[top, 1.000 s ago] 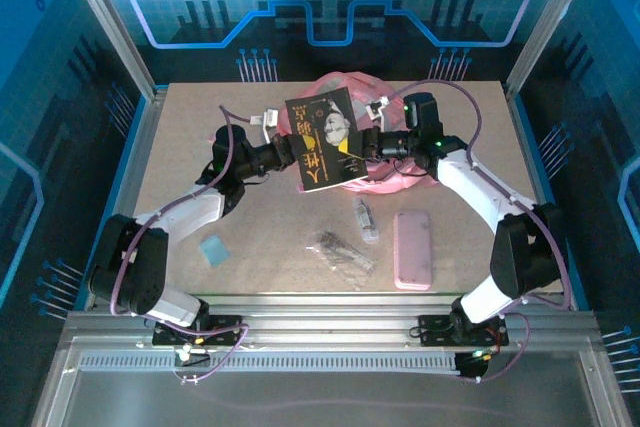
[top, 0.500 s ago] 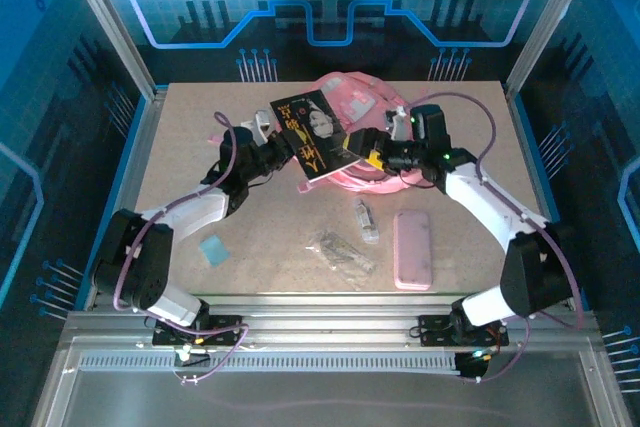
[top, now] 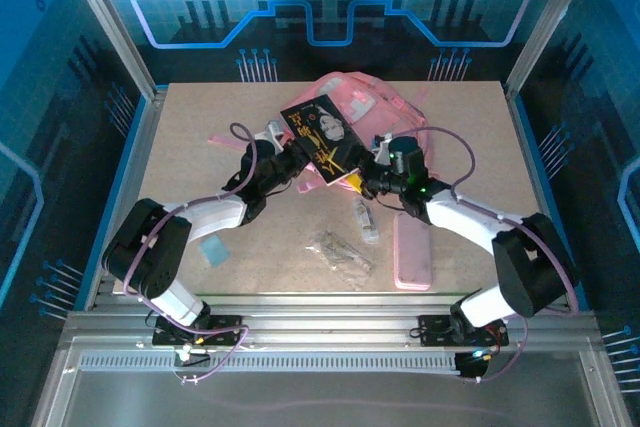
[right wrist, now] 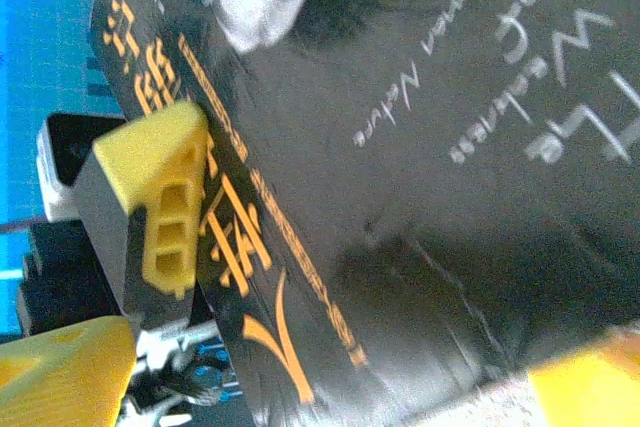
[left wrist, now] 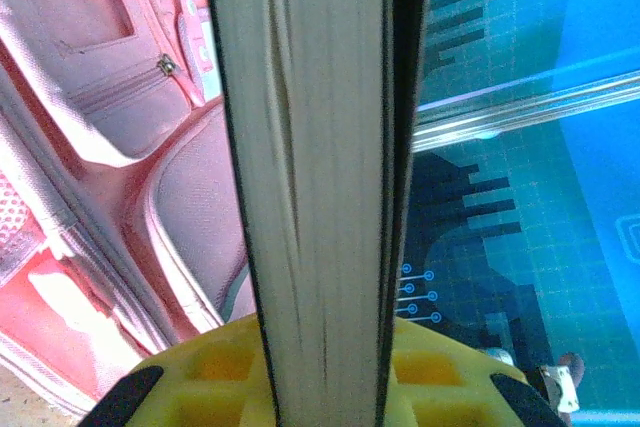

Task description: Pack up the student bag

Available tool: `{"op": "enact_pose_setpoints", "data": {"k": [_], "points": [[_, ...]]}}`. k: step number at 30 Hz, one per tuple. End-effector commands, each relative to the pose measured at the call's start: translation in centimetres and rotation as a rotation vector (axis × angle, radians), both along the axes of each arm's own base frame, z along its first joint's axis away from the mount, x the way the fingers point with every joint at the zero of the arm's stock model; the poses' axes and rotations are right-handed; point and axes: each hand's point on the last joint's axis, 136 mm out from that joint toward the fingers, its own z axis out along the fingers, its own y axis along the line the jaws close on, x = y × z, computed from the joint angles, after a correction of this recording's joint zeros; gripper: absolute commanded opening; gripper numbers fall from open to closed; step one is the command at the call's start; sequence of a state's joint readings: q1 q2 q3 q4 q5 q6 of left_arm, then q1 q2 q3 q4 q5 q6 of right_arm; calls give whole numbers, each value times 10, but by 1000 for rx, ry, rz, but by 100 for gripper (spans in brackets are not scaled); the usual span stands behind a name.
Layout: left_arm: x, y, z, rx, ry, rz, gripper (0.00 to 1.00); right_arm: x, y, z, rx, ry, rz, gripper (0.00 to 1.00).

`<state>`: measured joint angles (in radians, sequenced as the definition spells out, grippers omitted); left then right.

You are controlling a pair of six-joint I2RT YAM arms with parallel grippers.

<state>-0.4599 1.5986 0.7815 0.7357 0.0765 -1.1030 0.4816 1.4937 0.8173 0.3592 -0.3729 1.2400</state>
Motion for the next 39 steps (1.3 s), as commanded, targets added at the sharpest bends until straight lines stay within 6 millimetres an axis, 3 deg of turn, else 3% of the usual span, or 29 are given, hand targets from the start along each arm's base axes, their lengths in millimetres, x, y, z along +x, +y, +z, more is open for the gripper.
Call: {"op": "enact_pose_setpoints", "data": {"k": [1,3,6,9,11,13,14,16,19,25,28,34,39], "points": [[-1,3,48,-94,-137,38,0,20,7,16,87,-56,-59,96],[-2,3,49,-99,-137,37,0,24,6,16,109,-72,-82,87],[-3,2,47,-97,-131,37,0,29,-5,17,101,-87,-138,57],[-2,-3,44,-88,-116,26,0,32,-19,21,66,-103,-174,36],[-2,-9,41,-80,-106,4,0,33,-31,27,47,-121,-200,14],[-1,-17,39,-76,-97,-31,2,34,-47,33,17,-144,-225,1],[-2,-21,38,-71,-92,-48,12,34,-55,37,5,-154,-235,0],[-3,-30,34,-46,-82,-92,49,33,-77,44,-33,-185,-265,0],[-6,-42,25,53,-77,-145,72,28,-116,49,-123,-206,-316,0],[-5,-79,11,371,-90,-323,75,13,-201,61,-275,-221,-426,0],[0,-102,-2,559,-93,-418,76,7,-234,62,-297,-213,-464,0],[19,-138,-34,850,-78,-555,78,-2,-274,58,-262,-187,-500,0],[32,-159,-73,998,-28,-637,77,-13,-292,58,-233,-185,-527,0]]}}
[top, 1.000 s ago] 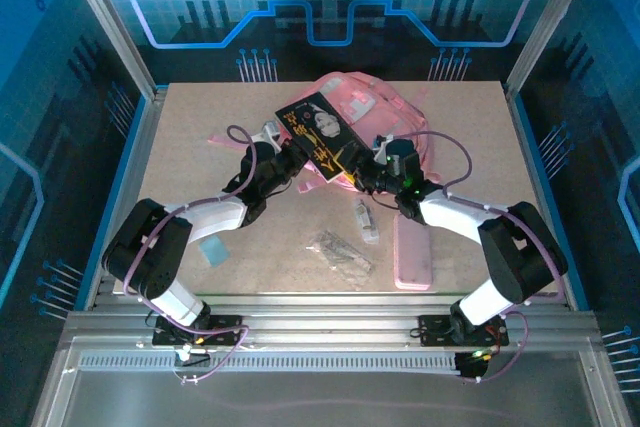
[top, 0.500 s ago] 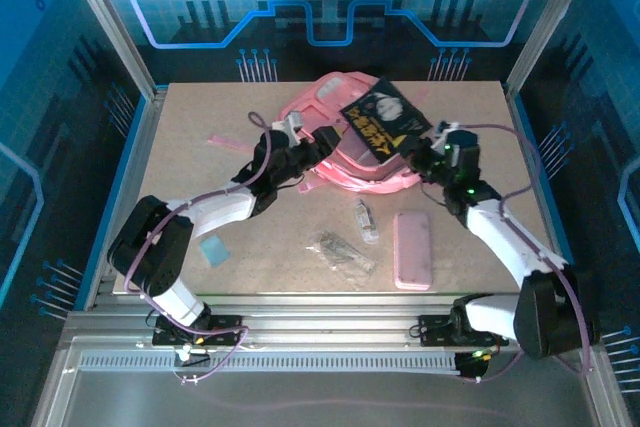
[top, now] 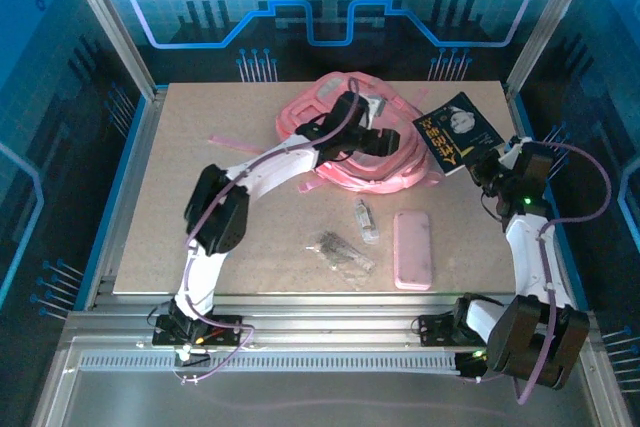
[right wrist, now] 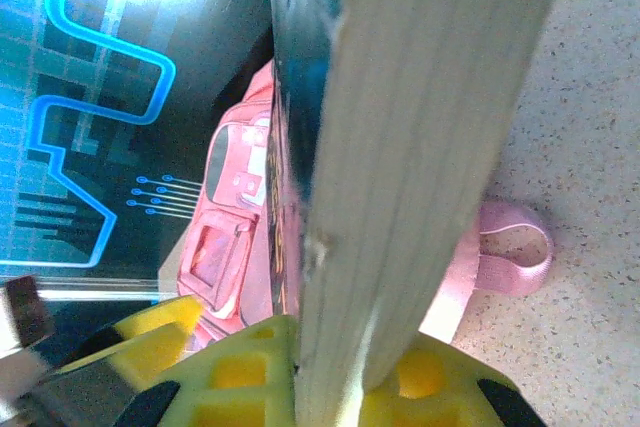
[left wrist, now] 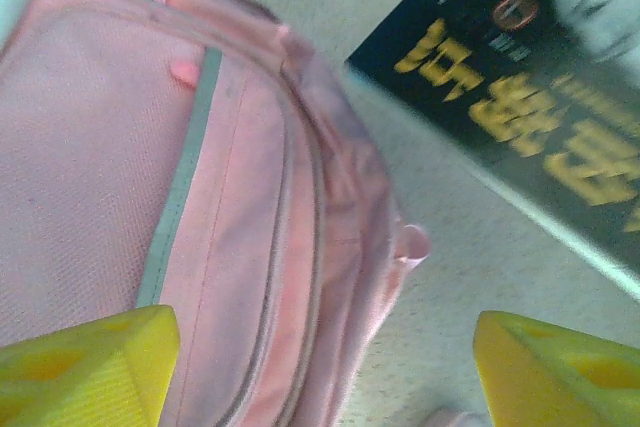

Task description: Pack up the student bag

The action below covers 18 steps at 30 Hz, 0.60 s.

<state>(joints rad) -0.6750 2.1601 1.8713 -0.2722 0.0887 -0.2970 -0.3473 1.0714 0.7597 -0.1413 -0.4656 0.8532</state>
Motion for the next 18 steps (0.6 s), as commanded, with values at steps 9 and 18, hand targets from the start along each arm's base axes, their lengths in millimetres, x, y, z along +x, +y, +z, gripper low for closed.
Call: {"op": "enact_pose_setpoints", "data": {"k": [9,18], "points": [[2,4,-106,490,39,-81,74,-19,0,29,-26,-111,75,0],[3,34,-161,711,98,-71,57,-19,0,34,-21,-111,73,0]]}}
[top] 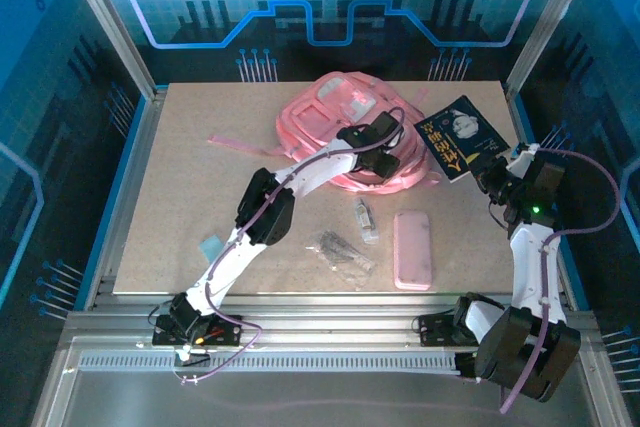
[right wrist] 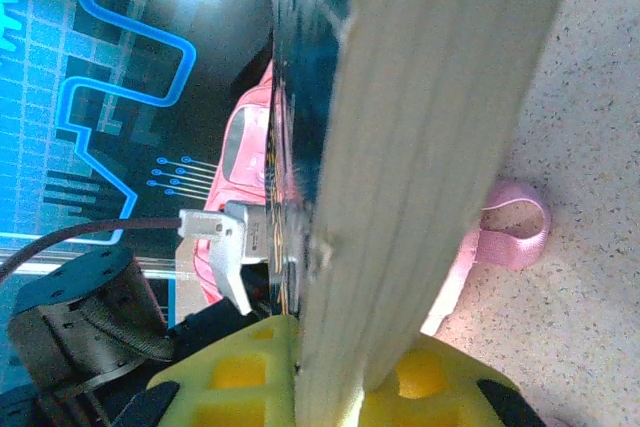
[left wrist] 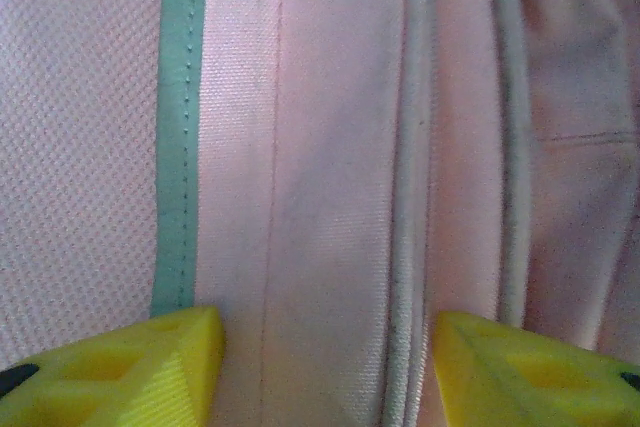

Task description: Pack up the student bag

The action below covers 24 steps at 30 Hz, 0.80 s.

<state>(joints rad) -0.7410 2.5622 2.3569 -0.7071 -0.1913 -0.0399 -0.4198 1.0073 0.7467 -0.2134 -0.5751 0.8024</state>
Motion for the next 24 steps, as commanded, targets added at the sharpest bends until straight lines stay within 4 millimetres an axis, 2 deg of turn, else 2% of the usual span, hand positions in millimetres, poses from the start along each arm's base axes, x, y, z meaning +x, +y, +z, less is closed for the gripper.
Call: {"op": "enact_pose_setpoints", "data": {"k": [1,4,6,8,9,11,12,14,18,24], "points": [[-11,41,-51,219,84,17,54,1,0,29,-35,-98,30,0],[-10,48,-55,231,96,25,43,1,1,33,-32,-106,29,0],[-10,50,-56,234,102,21,41,0,1,35,-37,-110,28,0],[-10,53,-56,241,103,24,33,-2,0,37,-44,-114,24,0],[-10,53,-56,238,104,22,26,-2,0,37,-48,-115,21,0],[-10,52,-50,210,111,29,3,-3,-1,39,-55,-117,16,0],[-10,50,-43,177,116,34,0,-3,-1,41,-58,-119,13,0],[-9,49,-26,99,128,52,0,-3,-2,44,-67,-123,8,0],[3,49,35,-130,116,102,0,-4,-8,53,-97,-119,-22,0],[15,62,121,-385,104,113,0,-6,-15,57,-135,-110,-50,0]]}}
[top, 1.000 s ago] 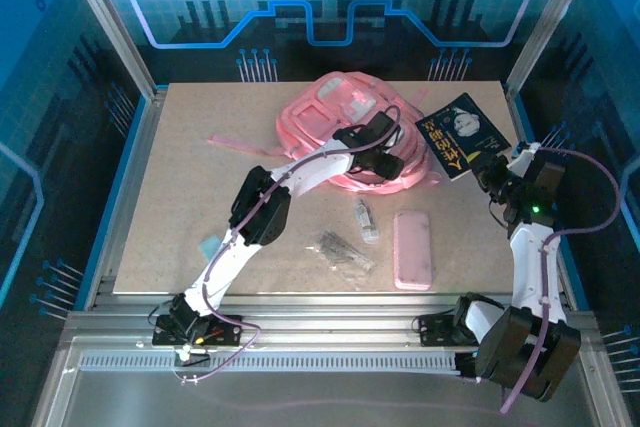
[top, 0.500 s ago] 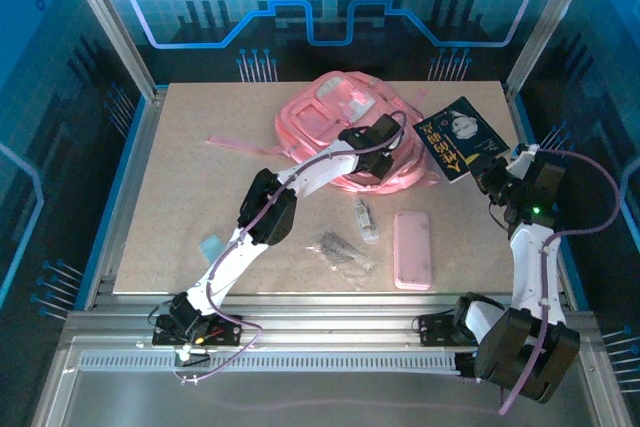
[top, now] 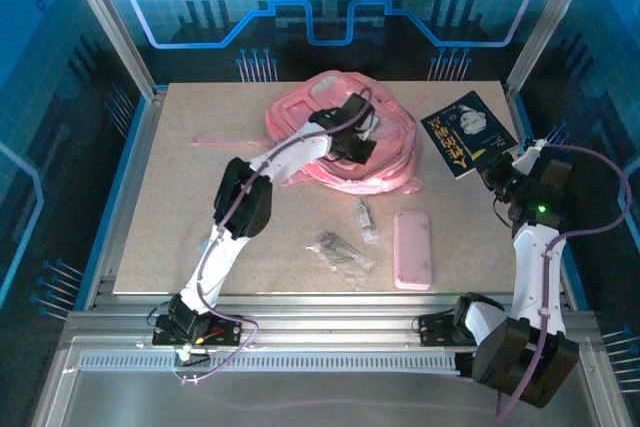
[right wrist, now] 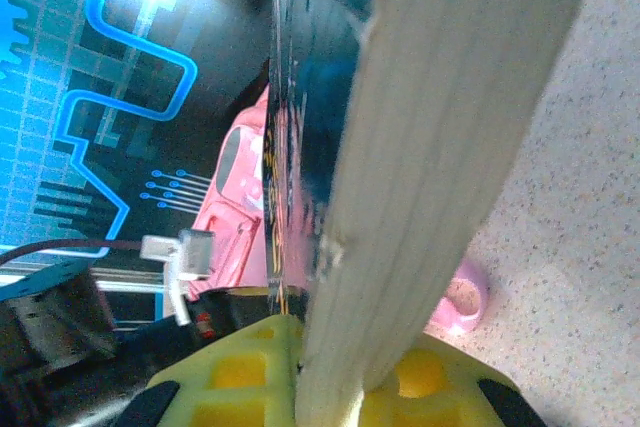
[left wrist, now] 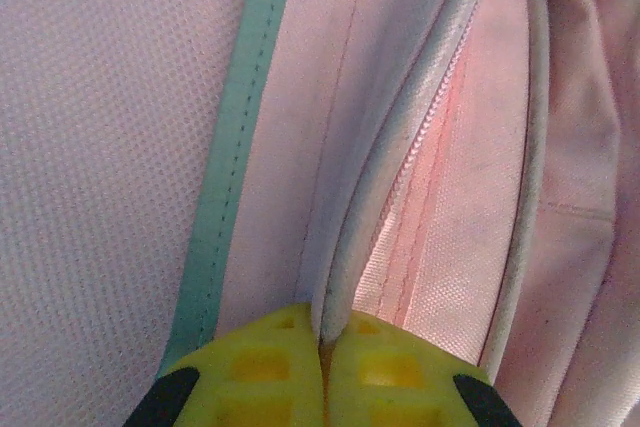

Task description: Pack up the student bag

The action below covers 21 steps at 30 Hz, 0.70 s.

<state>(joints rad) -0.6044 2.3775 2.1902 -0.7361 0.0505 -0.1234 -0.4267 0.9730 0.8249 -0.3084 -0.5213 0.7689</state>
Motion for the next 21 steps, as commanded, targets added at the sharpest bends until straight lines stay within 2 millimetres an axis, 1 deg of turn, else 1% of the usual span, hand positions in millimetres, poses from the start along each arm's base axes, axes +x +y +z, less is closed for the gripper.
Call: {"op": "enact_pose_setpoints", "data": {"k": [1,6,9,11,14,17,21], "points": [[16,11,92,-231,-63,64,0,0,-5,34,-71,-100,-1,0],[23,25,145,-394,-71,85,0,3,6,32,-32,-113,45,0],[25,30,172,-466,-85,92,0,7,17,29,-20,-111,77,0],[26,32,185,-501,-96,94,0,11,27,26,-5,-115,100,0],[27,32,200,-529,-118,94,0,20,44,20,32,-119,132,0],[30,32,212,-562,-128,95,0,35,66,12,53,-118,165,0],[33,33,220,-583,-141,90,0,57,98,3,64,-110,218,0]]}}
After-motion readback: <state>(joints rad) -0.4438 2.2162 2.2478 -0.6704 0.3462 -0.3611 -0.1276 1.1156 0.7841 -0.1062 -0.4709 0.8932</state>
